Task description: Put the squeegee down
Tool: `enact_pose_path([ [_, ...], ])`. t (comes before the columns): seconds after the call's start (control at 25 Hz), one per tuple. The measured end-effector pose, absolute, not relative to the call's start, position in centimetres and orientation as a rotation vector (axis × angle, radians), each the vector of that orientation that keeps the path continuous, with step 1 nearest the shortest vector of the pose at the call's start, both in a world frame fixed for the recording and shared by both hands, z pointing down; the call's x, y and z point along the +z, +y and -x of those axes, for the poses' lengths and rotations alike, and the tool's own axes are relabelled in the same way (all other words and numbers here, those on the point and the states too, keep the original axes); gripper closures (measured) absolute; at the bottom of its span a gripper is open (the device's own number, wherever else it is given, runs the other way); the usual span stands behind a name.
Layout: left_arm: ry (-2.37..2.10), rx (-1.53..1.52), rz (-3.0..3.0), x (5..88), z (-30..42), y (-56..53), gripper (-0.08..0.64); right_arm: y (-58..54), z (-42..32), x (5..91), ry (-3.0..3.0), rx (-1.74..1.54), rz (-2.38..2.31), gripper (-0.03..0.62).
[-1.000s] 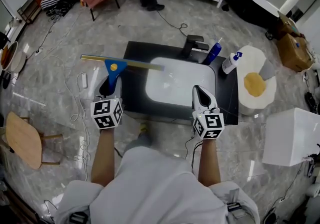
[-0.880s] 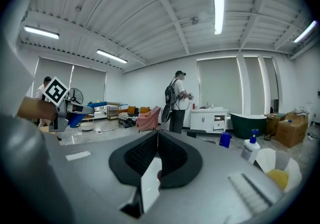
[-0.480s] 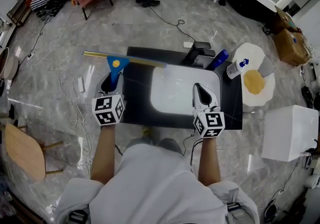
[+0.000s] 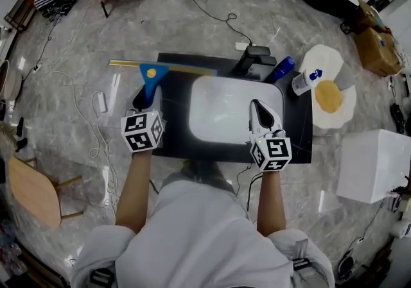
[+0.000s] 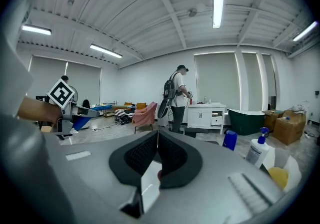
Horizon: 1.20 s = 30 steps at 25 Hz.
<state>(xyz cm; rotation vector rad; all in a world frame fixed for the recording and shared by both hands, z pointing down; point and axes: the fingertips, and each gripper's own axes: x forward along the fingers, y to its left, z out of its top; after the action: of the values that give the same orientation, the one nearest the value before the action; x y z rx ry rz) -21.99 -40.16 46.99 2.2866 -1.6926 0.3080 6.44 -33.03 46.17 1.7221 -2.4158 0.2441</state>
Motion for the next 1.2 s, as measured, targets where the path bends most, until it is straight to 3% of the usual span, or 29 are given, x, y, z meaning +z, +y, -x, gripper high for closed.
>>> enact_pose_path([
  [1.2, -1.628, 0.651, -2.008, 62.1, 14.2, -47.6, 0.431, -38.3, -14.1, 50.9, -2.473, 0.392, -1.619, 0.588],
])
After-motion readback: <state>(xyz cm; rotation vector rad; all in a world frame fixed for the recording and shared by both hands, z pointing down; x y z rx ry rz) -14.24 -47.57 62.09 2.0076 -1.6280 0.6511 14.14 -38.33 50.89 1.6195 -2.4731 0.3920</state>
